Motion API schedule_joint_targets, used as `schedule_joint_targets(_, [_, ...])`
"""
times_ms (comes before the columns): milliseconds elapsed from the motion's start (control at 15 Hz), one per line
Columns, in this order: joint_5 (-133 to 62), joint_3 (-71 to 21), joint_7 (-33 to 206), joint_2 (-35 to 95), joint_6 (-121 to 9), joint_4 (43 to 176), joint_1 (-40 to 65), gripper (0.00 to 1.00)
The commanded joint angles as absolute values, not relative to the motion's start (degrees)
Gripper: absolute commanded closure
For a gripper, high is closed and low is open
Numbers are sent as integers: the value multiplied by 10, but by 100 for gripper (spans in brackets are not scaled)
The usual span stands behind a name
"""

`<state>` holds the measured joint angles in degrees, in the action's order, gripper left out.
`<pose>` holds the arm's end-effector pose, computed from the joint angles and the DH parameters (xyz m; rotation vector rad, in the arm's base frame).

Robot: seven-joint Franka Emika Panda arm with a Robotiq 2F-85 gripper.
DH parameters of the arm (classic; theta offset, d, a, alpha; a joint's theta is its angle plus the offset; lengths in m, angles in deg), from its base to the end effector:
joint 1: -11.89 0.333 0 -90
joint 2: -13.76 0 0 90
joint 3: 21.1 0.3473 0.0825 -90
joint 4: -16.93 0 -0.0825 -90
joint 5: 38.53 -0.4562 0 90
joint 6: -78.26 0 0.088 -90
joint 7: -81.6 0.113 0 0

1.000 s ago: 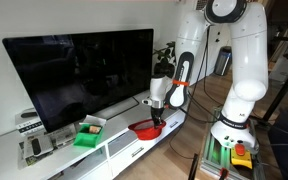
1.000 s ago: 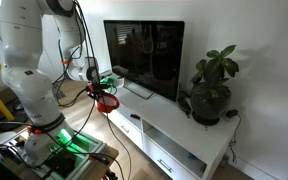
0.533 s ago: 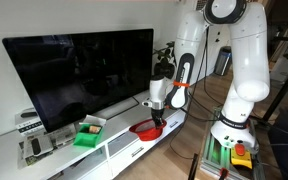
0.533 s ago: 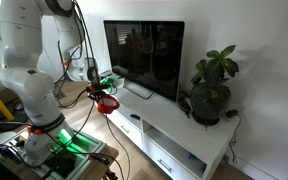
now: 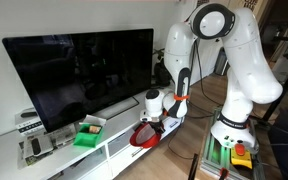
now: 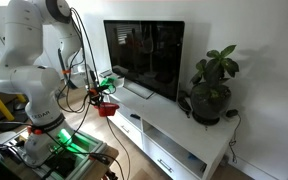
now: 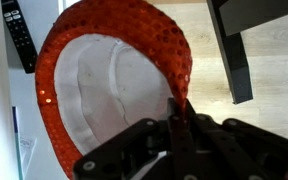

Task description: Place the orange hat in the middle shelf of the television stand

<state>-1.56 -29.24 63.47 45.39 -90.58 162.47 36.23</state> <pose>0.3931 0.1386 0.0086 2.4128 1.7561 -0.2367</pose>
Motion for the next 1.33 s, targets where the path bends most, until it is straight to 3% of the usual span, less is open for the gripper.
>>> schedule_joint_targets(0, [24, -353, 678, 544, -954, 1555, 435, 99])
schedule_joint_targets(400, [-8, -428, 721, 674, -1000, 1457, 525, 99])
schedule_joint_targets(467, [2, -403, 698, 628, -989, 1492, 488, 95])
schedule_joint_targets(867, [-2, -417, 713, 669, -991, 1458, 511, 95])
schedule_joint_targets(933, [-5, -438, 732, 688, -1017, 1447, 529, 99])
schedule_joint_targets(1267, [-66, -461, 741, 767, -1122, 1414, 543, 99])
